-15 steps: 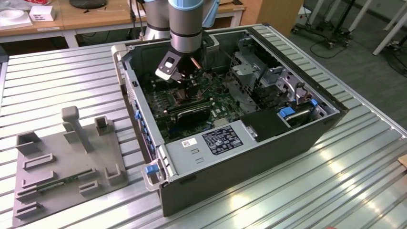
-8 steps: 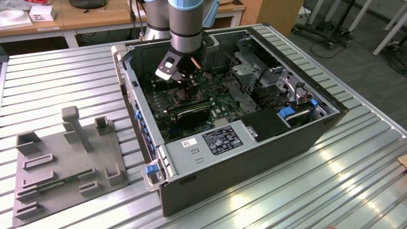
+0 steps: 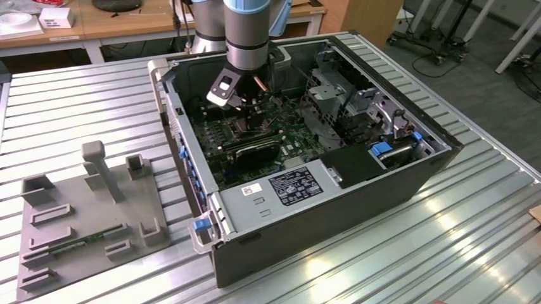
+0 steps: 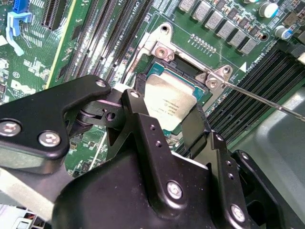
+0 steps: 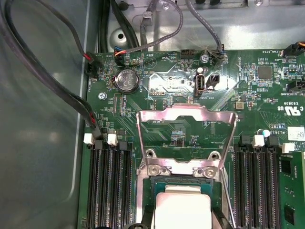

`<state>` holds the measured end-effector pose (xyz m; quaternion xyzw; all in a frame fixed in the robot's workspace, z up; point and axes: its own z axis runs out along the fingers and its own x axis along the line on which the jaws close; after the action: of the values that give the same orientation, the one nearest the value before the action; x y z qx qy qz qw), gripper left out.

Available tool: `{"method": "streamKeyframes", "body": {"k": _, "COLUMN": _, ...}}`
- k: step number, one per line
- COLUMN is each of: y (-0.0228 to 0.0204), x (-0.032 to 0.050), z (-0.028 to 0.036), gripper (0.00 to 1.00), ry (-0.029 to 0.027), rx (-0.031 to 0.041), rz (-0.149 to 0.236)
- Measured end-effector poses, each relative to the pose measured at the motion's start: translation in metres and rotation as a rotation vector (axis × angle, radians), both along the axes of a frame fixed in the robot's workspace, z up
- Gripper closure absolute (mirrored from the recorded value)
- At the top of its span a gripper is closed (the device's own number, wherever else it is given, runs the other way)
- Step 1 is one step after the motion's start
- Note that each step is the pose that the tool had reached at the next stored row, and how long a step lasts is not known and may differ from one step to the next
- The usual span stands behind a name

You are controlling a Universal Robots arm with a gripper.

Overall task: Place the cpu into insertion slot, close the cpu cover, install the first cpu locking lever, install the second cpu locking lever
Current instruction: 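Place the cpu into insertion slot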

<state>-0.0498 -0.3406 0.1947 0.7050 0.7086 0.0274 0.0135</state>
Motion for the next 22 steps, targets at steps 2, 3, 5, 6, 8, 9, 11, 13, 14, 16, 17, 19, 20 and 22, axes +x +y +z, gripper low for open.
{"method": "streamKeyframes", "body": {"k": 2, "y": 0.0, "x": 0.0001, "z": -0.0001, "gripper": 0.46, "ry": -0.0001, "rx": 0.0001, "rz": 0.0}}
{"method": "streamKeyframes", "body": {"k": 3, "y": 0.0, "x": 0.0001, "z": -0.0002, "gripper": 0.46, "ry": -0.0001, "rx": 0.0001, "rz": 0.0}}
{"method": "streamKeyframes", "body": {"k": 5, "y": 0.0001, "x": 0.0003, "z": -0.0002, "gripper": 0.46, "ry": -0.0001, "rx": 0.0002, "rz": 0.0}}
{"method": "streamKeyframes", "body": {"k": 6, "y": 0.0001, "x": 0.0007, "z": -0.0003, "gripper": 0.46, "ry": -0.0001, "rx": 0.0002, "rz": 0.0}}
{"method": "streamKeyframes", "body": {"k": 8, "y": 0.0001, "x": 0.0008, "z": -0.0003, "gripper": 0.46, "ry": 0.0, "rx": 0.0001, "rz": 0.0}}
{"method": "streamKeyframes", "body": {"k": 9, "y": 0.0001, "x": 0.0008, "z": -0.0003, "gripper": 0.46, "ry": -0.0001, "rx": 0.0001, "rz": 0.0}}
{"method": "streamKeyframes", "body": {"k": 11, "y": 0.0001, "x": 0.0009, "z": -0.0009, "gripper": 0.46, "ry": -0.0002, "rx": 0.0003, "rz": 0.0}}
{"method": "streamKeyframes", "body": {"k": 13, "y": 0.0, "x": 0.0008, "z": -0.0017, "gripper": 0.46, "ry": 0.0001, "rx": -0.0001, "rz": 0.0}}
{"method": "streamKeyframes", "body": {"k": 14, "y": 0.0, "x": 0.0008, "z": -0.0021, "gripper": 0.46, "ry": 0.0001, "rx": -0.0003, "rz": 0.0}}
{"method": "streamKeyframes", "body": {"k": 16, "y": -0.0001, "x": 0.0008, "z": -0.0023, "gripper": 0.46, "ry": 0.0002, "rx": -0.0004, "rz": 0.0}}
{"method": "streamKeyframes", "body": {"k": 17, "y": 0.0001, "x": 0.0008, "z": -0.0025, "gripper": 0.46, "ry": -0.0002, "rx": 0.0002, "rz": 0.0}}
{"method": "streamKeyframes", "body": {"k": 19, "y": 0.0001, "x": 0.0008, "z": -0.0026, "gripper": 0.46, "ry": -0.0001, "rx": 0.0002, "rz": 0.0}}
{"method": "streamKeyframes", "body": {"k": 20, "y": 0.0001, "x": 0.0008, "z": -0.0026, "gripper": 0.46, "ry": -0.0001, "rx": 0.0002, "rz": 0.0}}
{"method": "streamKeyframes", "body": {"k": 22, "y": 0.0001, "x": 0.0008, "z": -0.0026, "gripper": 0.46, "ry": -0.0001, "rx": 0.0001, "rz": 0.0}}
